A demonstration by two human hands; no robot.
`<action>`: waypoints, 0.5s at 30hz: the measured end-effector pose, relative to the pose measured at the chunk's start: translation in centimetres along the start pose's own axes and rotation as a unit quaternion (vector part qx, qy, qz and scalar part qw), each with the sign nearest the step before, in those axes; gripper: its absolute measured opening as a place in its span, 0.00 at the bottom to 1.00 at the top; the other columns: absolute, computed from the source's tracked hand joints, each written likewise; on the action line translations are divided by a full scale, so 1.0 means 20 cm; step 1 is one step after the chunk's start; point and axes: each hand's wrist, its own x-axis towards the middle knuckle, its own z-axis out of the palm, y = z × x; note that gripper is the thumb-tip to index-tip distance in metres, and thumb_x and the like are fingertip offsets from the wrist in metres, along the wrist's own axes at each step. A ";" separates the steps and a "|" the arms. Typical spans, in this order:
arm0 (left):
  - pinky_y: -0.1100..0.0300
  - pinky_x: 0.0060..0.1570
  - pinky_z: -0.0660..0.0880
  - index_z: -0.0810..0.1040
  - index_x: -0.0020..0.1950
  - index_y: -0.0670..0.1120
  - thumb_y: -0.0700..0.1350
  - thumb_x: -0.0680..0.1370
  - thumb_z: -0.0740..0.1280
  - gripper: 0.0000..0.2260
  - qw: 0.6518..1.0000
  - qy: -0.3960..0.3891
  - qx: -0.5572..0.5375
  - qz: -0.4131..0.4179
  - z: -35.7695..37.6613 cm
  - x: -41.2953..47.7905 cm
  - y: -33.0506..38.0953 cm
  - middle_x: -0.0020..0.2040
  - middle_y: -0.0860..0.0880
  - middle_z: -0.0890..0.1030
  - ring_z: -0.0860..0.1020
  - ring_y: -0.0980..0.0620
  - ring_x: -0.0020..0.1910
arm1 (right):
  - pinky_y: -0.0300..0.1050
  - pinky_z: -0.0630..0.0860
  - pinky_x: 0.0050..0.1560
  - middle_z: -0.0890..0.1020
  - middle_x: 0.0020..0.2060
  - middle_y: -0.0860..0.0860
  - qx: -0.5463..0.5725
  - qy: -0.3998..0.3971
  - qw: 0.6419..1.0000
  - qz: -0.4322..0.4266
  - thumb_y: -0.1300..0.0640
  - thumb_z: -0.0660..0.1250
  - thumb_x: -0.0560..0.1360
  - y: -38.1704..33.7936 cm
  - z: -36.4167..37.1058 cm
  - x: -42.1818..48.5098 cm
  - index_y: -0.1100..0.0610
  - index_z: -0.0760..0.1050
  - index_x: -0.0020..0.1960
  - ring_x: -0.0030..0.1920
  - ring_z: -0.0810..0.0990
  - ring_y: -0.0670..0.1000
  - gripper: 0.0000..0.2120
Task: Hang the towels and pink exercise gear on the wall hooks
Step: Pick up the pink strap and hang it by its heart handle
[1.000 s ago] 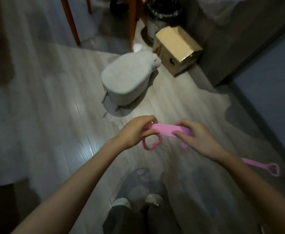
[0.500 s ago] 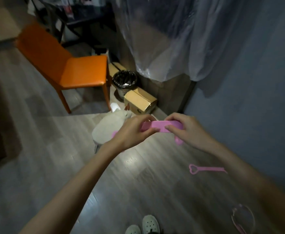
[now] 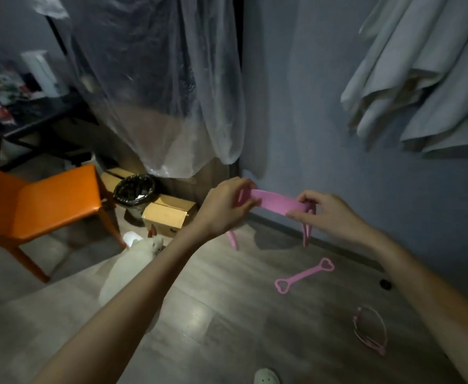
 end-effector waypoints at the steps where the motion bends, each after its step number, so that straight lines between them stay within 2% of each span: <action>1: 0.64 0.41 0.69 0.73 0.48 0.48 0.48 0.77 0.65 0.04 1.000 0.002 0.011 0.009 0.00 0.05 0.02 0.43 0.54 0.74 0.72 0.60 0.40 | 0.33 0.69 0.35 0.78 0.35 0.43 -0.009 0.006 1.000 0.008 0.47 0.73 0.68 0.04 -0.05 0.01 0.50 0.76 0.41 0.33 0.74 0.41 0.09; 3: 0.58 0.42 0.73 0.74 0.48 0.47 0.50 0.77 0.65 0.07 0.999 0.019 0.024 0.018 0.01 0.16 0.02 0.44 0.51 0.76 0.75 0.54 0.41 | 0.35 0.68 0.33 0.77 0.33 0.45 -0.049 0.023 0.998 0.012 0.45 0.74 0.67 0.13 -0.15 0.03 0.50 0.75 0.37 0.31 0.73 0.42 0.12; 5: 0.52 0.42 0.74 0.75 0.49 0.45 0.50 0.76 0.65 0.09 0.999 0.042 0.024 0.009 0.01 0.29 0.01 0.44 0.48 0.78 0.75 0.48 0.42 | 0.35 0.65 0.32 0.74 0.29 0.45 -0.060 0.050 0.997 0.011 0.48 0.74 0.69 0.22 -0.24 0.07 0.50 0.71 0.34 0.31 0.71 0.44 0.13; 7: 0.50 0.42 0.73 0.75 0.49 0.44 0.50 0.76 0.67 0.09 0.998 0.051 0.028 0.000 0.03 0.43 -0.01 0.43 0.46 0.78 0.75 0.46 0.41 | 0.37 0.67 0.35 0.76 0.29 0.47 -0.012 0.069 0.997 0.012 0.52 0.73 0.71 0.32 -0.33 0.14 0.52 0.74 0.35 0.32 0.72 0.46 0.10; 10: 0.50 0.44 0.74 0.76 0.49 0.43 0.48 0.76 0.67 0.09 0.998 0.047 0.044 -0.017 0.08 0.66 -0.05 0.45 0.44 0.78 0.76 0.46 0.42 | 0.51 0.76 0.45 0.83 0.36 0.55 0.089 0.086 0.992 0.019 0.59 0.71 0.72 0.43 -0.47 0.29 0.57 0.80 0.42 0.38 0.79 0.49 0.02; 11: 0.51 0.45 0.74 0.76 0.50 0.42 0.48 0.76 0.67 0.10 0.997 0.044 0.052 -0.025 0.10 0.73 -0.07 0.46 0.44 0.77 0.76 0.45 0.44 | 0.53 0.77 0.46 0.83 0.37 0.56 0.110 0.100 0.989 0.017 0.60 0.71 0.72 0.45 -0.52 0.34 0.58 0.80 0.43 0.39 0.80 0.50 0.01; 15: 0.48 0.50 0.75 0.75 0.52 0.39 0.49 0.77 0.64 0.13 0.994 -0.007 0.044 -0.101 0.20 1.02 -0.08 0.49 0.41 0.79 0.77 0.42 0.48 | 0.48 0.75 0.41 0.82 0.36 0.53 0.074 0.185 0.979 -0.040 0.58 0.71 0.72 0.43 -0.69 0.59 0.52 0.81 0.43 0.36 0.77 0.46 0.02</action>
